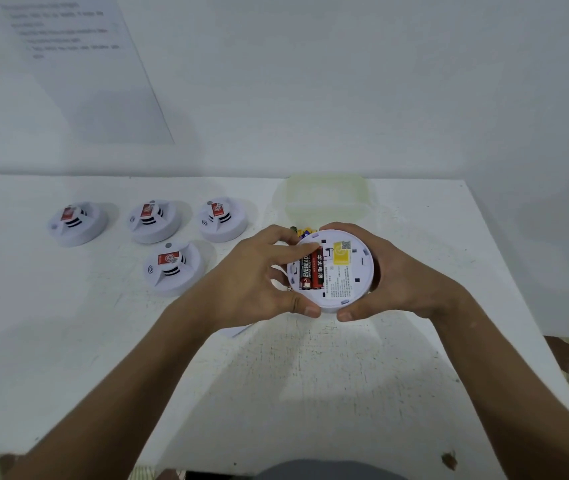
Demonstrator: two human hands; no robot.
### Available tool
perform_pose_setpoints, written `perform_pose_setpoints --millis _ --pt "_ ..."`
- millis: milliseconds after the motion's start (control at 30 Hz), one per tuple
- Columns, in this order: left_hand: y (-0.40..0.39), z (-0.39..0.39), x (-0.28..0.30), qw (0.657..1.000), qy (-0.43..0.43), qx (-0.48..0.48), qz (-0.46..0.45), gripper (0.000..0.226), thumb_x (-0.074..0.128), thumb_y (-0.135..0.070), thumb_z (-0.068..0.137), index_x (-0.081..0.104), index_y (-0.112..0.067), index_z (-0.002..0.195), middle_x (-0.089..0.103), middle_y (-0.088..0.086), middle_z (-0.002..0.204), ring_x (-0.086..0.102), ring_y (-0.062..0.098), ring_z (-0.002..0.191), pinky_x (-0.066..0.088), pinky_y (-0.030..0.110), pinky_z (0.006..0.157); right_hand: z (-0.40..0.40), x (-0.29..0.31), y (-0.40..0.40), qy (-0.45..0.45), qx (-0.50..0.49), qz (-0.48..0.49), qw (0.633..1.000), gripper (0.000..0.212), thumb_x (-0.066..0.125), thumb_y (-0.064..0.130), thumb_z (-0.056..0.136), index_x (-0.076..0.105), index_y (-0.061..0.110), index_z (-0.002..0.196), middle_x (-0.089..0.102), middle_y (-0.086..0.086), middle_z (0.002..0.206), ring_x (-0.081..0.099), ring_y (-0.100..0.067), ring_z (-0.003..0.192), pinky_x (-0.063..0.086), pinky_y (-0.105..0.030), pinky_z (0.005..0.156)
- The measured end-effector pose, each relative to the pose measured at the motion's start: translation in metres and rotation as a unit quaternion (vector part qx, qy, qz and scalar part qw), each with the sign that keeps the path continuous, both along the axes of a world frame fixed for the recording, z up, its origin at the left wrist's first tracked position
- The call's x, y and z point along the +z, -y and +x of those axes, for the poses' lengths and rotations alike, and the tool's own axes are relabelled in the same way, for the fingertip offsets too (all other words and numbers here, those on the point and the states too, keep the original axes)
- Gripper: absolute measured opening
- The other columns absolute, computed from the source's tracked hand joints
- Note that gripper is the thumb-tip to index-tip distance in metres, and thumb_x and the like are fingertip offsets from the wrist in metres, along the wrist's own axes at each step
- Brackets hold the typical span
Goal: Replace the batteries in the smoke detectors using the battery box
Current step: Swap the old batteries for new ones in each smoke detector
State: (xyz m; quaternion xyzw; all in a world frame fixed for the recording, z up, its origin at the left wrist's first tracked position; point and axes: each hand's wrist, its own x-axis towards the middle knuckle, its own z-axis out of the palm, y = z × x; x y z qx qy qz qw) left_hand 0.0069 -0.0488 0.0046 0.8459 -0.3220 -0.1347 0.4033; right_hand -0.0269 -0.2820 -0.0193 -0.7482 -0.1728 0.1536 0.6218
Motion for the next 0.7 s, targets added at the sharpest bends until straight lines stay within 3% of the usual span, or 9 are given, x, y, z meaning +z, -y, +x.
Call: perform_pose_setpoints --millis 333,433,533,633,700 --pt "-0.004 -0.003 -0.008 1.000 0.011 0.004 0.003 0.065 0.087 -0.031 0.064 0.064 -0.026 0.125 0.044 -0.012 0.127 0.057 0.001 0.100 0.046 0.002 0.078 0.000 -0.002 -0.002 -0.012 0.015 -0.009 1.000 0.097 0.086 -0.007 0.060 0.042 0.017 0.143 0.055 -0.001 0.140 0.053 -0.023 0.129 0.054 -0.035 0.095" --pt "-0.003 -0.007 -0.013 0.999 0.033 0.005 -0.027 0.065 0.086 -0.033 0.064 0.063 -0.029 0.125 0.046 -0.015 0.127 0.050 -0.015 0.104 0.042 -0.001 0.079 0.001 0.001 -0.001 -0.004 0.011 -0.020 1.000 0.097 0.087 -0.006 0.060 0.042 0.019 0.143 0.056 0.002 0.138 0.054 -0.022 0.129 0.055 -0.034 0.095" --pt "-0.011 -0.005 -0.018 0.996 -0.021 0.042 -0.071 0.076 0.087 -0.038 0.059 0.055 -0.041 0.128 0.049 -0.022 0.128 0.054 -0.011 0.107 0.047 0.005 0.080 0.000 0.001 0.001 0.003 0.000 -0.041 0.999 0.096 0.088 0.000 0.060 0.044 0.024 0.142 0.056 0.008 0.137 0.053 -0.016 0.129 0.054 -0.032 0.096" --pt "-0.035 0.003 -0.028 0.993 -0.002 0.118 0.003 0.088 0.083 -0.050 0.058 0.044 -0.042 0.137 0.047 -0.022 0.130 0.055 -0.005 0.105 0.048 0.010 0.080 -0.004 -0.002 0.010 -0.005 -0.020 -0.037 0.999 0.096 0.088 -0.004 0.059 0.045 0.026 0.140 0.058 0.014 0.133 0.055 -0.009 0.126 0.054 -0.025 0.091" --pt "-0.051 0.006 -0.040 0.982 0.037 0.159 0.096 0.088 0.080 -0.053 0.065 0.042 -0.034 0.142 0.044 -0.014 0.137 0.052 0.003 0.113 0.047 0.020 0.091 -0.007 -0.003 0.017 -0.006 -0.033 -0.031 0.999 0.096 0.087 -0.002 0.058 0.046 0.026 0.139 0.059 0.014 0.132 0.056 -0.009 0.125 0.054 -0.023 0.089"
